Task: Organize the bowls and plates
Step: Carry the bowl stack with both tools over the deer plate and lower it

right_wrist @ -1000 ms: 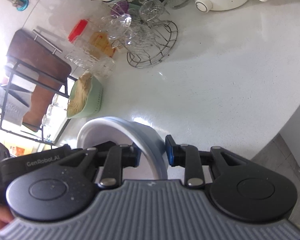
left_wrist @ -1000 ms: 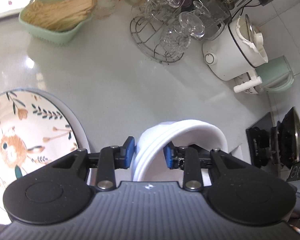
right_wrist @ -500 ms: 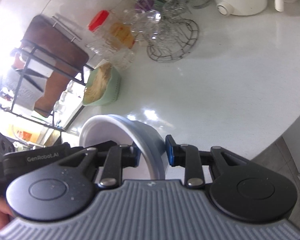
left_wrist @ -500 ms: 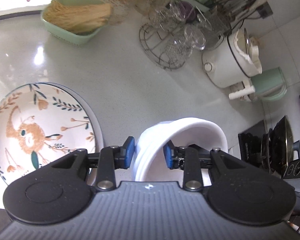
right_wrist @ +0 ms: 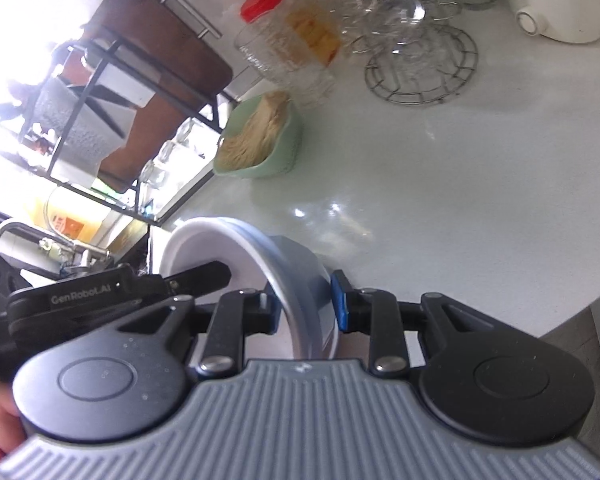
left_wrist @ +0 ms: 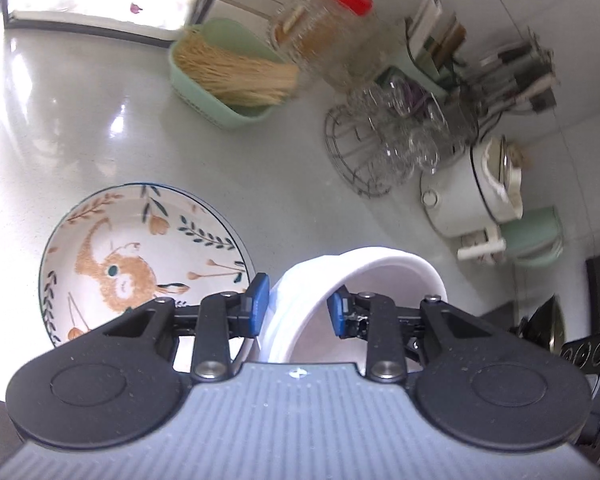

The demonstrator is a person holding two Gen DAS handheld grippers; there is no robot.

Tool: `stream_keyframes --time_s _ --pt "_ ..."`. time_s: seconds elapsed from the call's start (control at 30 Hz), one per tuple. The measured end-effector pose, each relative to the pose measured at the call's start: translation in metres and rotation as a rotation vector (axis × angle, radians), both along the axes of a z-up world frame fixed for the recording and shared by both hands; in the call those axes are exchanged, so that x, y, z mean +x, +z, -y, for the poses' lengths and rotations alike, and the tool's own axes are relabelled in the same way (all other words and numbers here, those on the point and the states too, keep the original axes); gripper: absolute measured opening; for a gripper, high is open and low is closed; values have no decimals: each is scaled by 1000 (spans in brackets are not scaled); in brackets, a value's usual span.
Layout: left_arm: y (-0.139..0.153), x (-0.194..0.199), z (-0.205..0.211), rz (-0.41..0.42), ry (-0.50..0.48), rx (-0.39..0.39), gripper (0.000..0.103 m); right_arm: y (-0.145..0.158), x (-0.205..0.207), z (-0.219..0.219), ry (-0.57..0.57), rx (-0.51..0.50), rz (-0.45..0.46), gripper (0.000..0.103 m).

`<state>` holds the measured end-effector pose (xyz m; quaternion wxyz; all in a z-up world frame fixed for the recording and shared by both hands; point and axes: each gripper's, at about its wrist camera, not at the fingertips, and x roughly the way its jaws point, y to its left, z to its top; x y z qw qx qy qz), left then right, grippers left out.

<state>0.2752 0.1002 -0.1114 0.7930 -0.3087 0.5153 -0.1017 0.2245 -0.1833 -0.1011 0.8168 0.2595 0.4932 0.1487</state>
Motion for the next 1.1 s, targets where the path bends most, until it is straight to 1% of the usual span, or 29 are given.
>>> stream_keyframes --time_s 0.13,0.23,0.4,0.57,0.7,0.83,0.9,0.93,1.0,1.1 --pt "3 -4 -16 18 17 -11 35 7 2 -16 29 -20 12 29" --pt "1 -6 -29 31 29 -36 35 8 4 -26 37 -29 10 28" --pt "-8 -14 -48 21 96 -63 36 4 7 -41 49 -22 6 29" --pt "-26 -19 -64 -16 126 -49 36 -11 13 -57 64 -9 -45 29" --pt "-47 -18 -78 -43 149 -35 36 -28 21 -73 73 -14 -78 29" --pt "-63 -14 -84 -38 152 12 36 -44 29 -90 76 -34 -117 28" --pt "-68 -11 -83 -32 144 61 36 -49 31 -98 77 -44 -137 28" --pt "-72 -10 -83 -34 143 65 36 -52 33 -100 75 -44 -148 28" --pt "-80 -7 -85 -45 141 42 36 -57 36 -104 70 -67 -153 28" --pt "-86 -5 -86 -44 133 55 36 -62 40 -104 64 -77 -166 28"
